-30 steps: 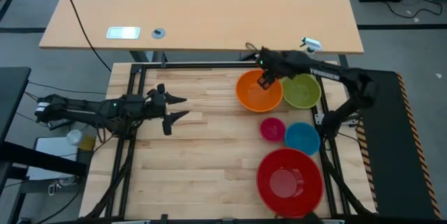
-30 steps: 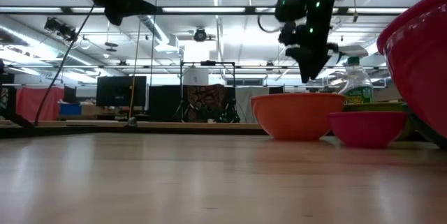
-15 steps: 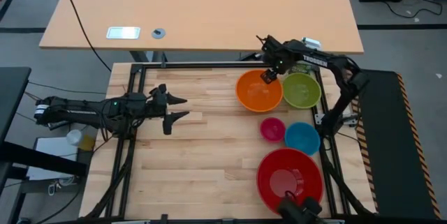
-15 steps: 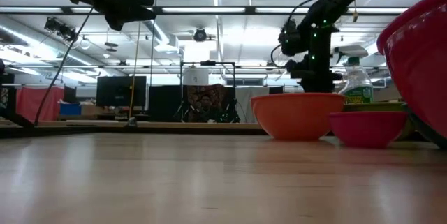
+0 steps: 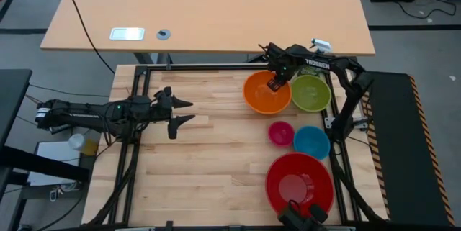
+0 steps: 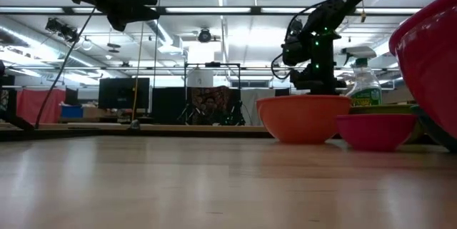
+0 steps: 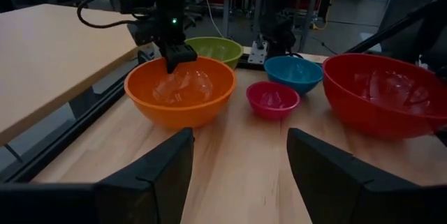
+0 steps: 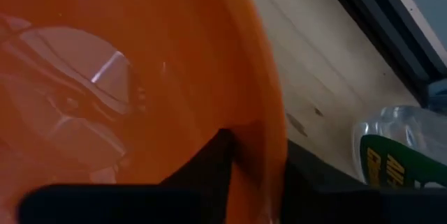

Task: Nest bowls inside each other
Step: Stack the orange bowl on the red bowl

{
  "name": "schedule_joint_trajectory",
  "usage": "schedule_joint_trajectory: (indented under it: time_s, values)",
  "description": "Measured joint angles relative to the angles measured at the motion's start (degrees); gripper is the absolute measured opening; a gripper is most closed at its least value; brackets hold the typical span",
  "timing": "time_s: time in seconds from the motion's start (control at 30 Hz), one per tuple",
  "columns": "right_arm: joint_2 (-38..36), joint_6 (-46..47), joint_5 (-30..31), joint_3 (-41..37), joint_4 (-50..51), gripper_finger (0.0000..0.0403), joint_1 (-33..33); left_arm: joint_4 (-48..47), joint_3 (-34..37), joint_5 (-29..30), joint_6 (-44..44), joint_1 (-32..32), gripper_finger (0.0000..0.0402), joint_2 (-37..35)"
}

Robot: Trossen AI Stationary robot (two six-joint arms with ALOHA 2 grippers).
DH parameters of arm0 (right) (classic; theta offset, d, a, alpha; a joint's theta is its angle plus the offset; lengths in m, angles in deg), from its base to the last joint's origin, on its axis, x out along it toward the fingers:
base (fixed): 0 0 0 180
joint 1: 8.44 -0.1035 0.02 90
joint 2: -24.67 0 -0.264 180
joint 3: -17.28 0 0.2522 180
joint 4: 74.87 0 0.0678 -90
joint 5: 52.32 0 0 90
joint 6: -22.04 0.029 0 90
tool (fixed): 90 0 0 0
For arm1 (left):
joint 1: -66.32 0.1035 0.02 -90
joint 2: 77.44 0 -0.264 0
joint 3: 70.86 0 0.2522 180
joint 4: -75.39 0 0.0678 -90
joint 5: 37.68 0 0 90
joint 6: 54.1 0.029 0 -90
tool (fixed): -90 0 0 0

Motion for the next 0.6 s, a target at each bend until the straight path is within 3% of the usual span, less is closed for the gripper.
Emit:
schedule_joint_trajectory:
  time_s: [0.17,0.6]
  values:
    - [-0.51,0.47,-5.11,1.15,0.99,0.0029,0.11,0.04,0.00,-0.01,0.02,0.00,0.0233,0.00]
    - [-0.08,0.70,-4.19,15.96,10.54,0.0018,-5.12,-1.17,0.00,0.00,1.54,0.00,0.0233,0.00]
